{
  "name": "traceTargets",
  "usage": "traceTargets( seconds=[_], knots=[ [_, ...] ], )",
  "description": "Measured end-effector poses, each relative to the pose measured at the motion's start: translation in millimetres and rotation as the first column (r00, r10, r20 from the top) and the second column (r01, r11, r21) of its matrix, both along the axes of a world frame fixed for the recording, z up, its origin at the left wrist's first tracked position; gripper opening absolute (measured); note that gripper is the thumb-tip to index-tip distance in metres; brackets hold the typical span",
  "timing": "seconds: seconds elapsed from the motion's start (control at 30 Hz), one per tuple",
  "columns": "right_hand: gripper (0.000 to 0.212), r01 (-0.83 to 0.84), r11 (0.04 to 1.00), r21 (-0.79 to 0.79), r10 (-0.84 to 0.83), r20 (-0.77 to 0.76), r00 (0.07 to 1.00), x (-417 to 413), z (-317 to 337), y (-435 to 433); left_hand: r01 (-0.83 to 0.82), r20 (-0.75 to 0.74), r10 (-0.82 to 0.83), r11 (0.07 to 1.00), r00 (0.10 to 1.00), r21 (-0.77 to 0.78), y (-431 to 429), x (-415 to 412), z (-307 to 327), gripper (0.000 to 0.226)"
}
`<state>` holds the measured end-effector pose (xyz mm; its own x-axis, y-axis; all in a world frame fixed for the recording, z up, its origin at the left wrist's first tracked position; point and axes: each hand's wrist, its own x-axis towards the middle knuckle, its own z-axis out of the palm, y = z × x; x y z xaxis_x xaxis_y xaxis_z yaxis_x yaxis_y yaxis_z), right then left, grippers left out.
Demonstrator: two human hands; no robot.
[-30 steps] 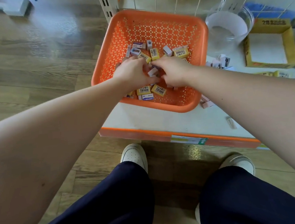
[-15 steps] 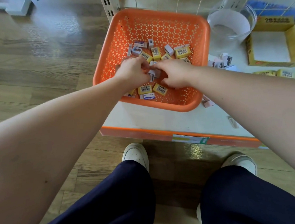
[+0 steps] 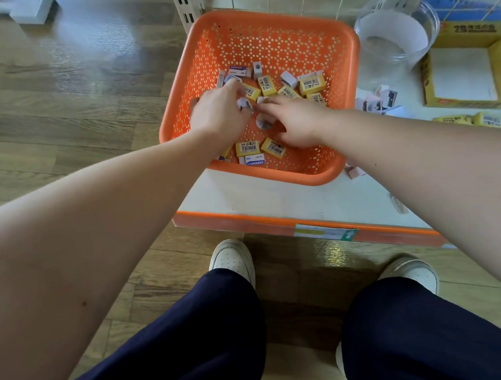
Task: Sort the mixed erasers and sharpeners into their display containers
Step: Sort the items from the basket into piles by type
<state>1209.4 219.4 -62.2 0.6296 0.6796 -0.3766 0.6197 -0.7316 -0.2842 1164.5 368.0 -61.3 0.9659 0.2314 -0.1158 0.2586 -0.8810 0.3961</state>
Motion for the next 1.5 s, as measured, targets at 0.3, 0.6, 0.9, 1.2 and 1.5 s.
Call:
traceTargets(
  seconds=[0.3, 0.6, 0.9, 1.2, 1.5],
  knots=[
    [0.036, 0.039, 0.999, 0.01, -0.039, 0.069, 0.997, 4.1, -4.4, 2.4, -0.061, 0.044, 0.075, 0.966, 0.996, -0.251, 4.8, 4.1, -2.8, 0.018],
    [0.028, 0.04, 0.994, 0.097, -0.044, 0.035, 0.998, 3.0, 21.3, -3.2, -0.124, 0.063, 0.165, 0.9, 0.984, -0.418, -2.2, 10.1, 5.7, 0.009],
    [0.025, 0.453, 0.711, 0.538, -0.578, 0.08, 0.812, 30.6, 60.3, -99.1, -0.093, 0.224, 0.245, 0.842, 0.943, -0.531, -56.5, 36.5, 37.9, 0.01],
    [0.022, 0.628, 0.706, 0.327, -0.656, -0.032, 0.754, 22.3, 43.1, -170.1, 0.377, 0.277, -0.301, 0.882, 0.912, -0.282, -145.0, 38.7, 45.4, 0.014],
    [0.02, 0.687, 0.659, 0.306, -0.636, -0.261, 0.726, 22.3, 31.7, -183.8, 0.502, 0.123, -0.507, 0.862, 0.853, 0.075, -155.3, 36.7, 29.7, 0.018]
  ],
)
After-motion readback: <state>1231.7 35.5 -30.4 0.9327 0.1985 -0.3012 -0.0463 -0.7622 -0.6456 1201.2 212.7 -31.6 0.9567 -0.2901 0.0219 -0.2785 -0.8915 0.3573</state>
